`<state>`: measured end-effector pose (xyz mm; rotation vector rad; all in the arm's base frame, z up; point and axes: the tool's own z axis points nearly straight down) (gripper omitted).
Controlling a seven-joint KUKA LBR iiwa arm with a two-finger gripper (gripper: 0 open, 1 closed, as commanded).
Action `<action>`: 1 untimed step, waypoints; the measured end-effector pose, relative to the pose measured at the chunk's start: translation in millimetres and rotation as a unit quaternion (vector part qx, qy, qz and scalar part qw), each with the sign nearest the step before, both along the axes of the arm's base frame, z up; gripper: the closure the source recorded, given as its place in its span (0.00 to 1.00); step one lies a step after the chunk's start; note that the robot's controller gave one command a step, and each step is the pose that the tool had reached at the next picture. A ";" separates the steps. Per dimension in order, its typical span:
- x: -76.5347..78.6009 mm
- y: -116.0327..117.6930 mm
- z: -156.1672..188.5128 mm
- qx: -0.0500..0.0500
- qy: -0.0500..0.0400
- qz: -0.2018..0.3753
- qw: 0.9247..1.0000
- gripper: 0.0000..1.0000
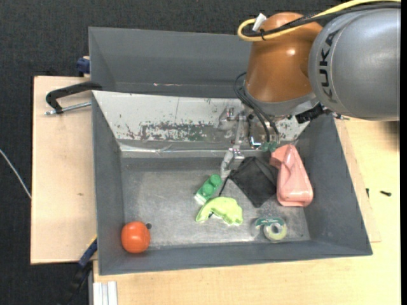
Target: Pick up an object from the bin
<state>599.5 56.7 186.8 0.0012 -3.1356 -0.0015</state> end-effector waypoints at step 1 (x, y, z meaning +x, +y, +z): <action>1.7 -0.2 4.8 0.000 -0.004 0.000 1.000 0.00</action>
Offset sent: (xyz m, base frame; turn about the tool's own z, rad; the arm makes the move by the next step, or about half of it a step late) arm -0.0307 -0.0009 -0.1168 -0.4392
